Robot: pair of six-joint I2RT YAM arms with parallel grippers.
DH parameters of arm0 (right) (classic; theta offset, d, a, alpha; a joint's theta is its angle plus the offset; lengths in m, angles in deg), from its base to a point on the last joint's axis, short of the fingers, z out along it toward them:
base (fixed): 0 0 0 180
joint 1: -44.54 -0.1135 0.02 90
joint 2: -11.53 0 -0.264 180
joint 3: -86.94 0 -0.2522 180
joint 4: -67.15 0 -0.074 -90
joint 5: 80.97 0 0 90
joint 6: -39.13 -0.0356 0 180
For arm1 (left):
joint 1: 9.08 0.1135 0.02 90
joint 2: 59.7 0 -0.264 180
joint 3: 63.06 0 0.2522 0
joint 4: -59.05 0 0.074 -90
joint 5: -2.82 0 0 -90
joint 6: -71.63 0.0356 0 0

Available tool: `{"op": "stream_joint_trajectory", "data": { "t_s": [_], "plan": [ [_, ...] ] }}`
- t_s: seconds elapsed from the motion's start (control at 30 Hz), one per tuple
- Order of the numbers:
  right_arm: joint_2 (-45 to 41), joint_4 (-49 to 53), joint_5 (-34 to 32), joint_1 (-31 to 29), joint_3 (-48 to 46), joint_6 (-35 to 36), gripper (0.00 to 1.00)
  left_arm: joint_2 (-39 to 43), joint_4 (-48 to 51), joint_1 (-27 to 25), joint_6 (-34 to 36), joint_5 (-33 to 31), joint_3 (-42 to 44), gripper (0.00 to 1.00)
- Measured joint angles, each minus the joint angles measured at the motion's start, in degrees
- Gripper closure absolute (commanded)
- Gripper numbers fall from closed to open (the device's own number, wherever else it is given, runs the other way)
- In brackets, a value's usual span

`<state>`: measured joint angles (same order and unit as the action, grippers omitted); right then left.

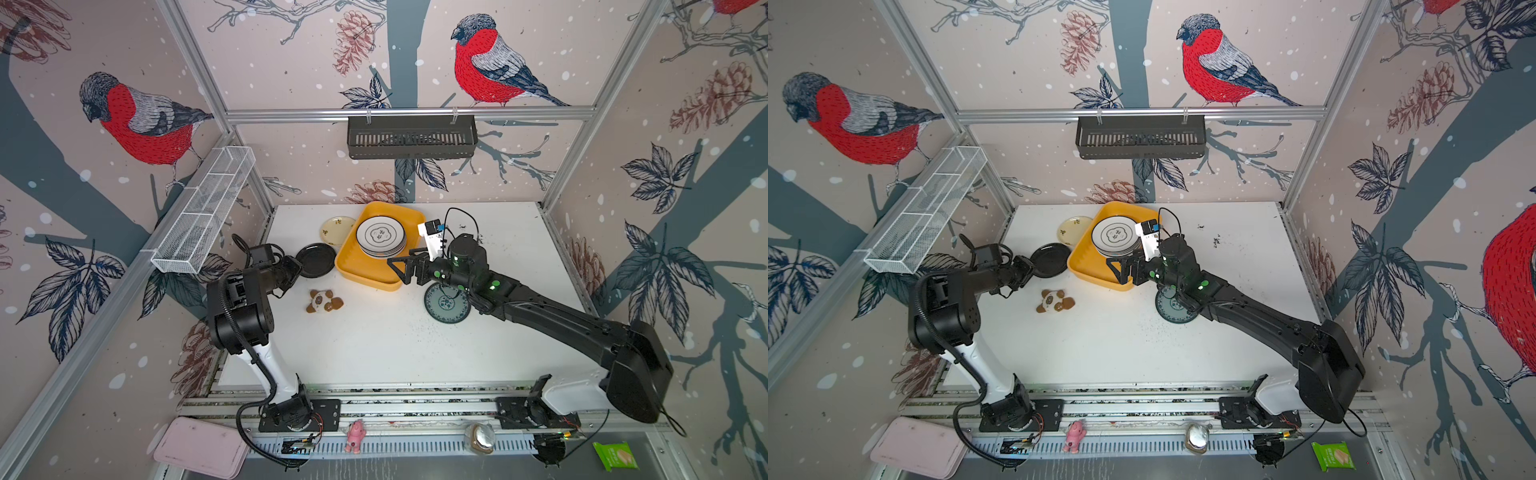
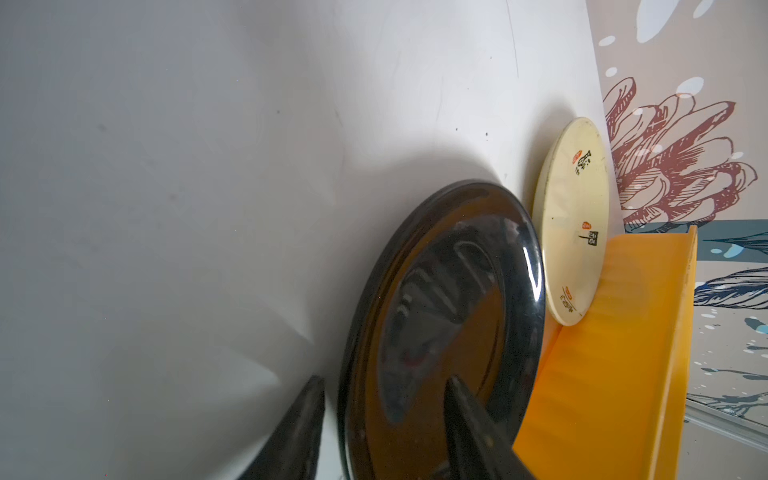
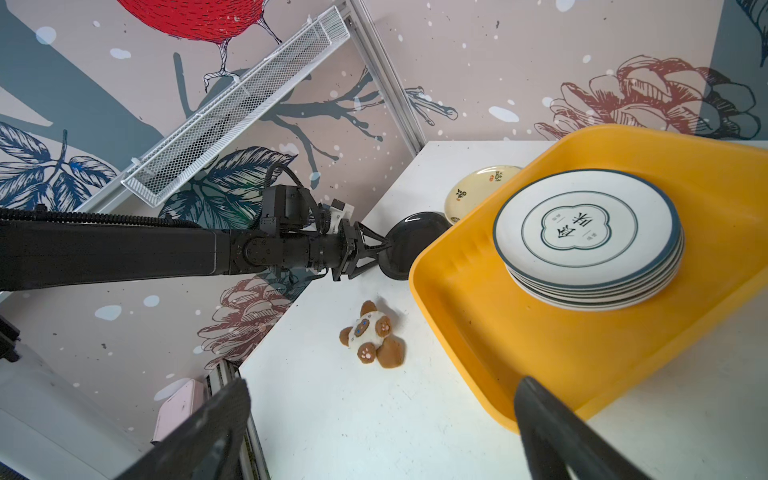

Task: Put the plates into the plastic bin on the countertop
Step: 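Grasp the black plate rim with the left gripper and lift it upright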

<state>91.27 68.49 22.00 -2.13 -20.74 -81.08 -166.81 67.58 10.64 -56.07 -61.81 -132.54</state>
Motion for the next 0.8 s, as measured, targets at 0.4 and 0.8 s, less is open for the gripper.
{"op": "stream_joint_trajectory", "data": {
  "t_s": [0.4, 0.8],
  "plan": [
    [-3.0, 0.0, -3.1, 0.7, -2.6, -1.4, 0.0, 1.0, 0.0, 0.0, -2.9, -1.8, 1.8, 0.96],
    [-6.3, -0.4, -4.4, 2.1, -6.1, -2.7, 0.0, 11.9, 1.1, 0.0, -5.8, -4.5, 4.8, 1.0]
  ]
}}
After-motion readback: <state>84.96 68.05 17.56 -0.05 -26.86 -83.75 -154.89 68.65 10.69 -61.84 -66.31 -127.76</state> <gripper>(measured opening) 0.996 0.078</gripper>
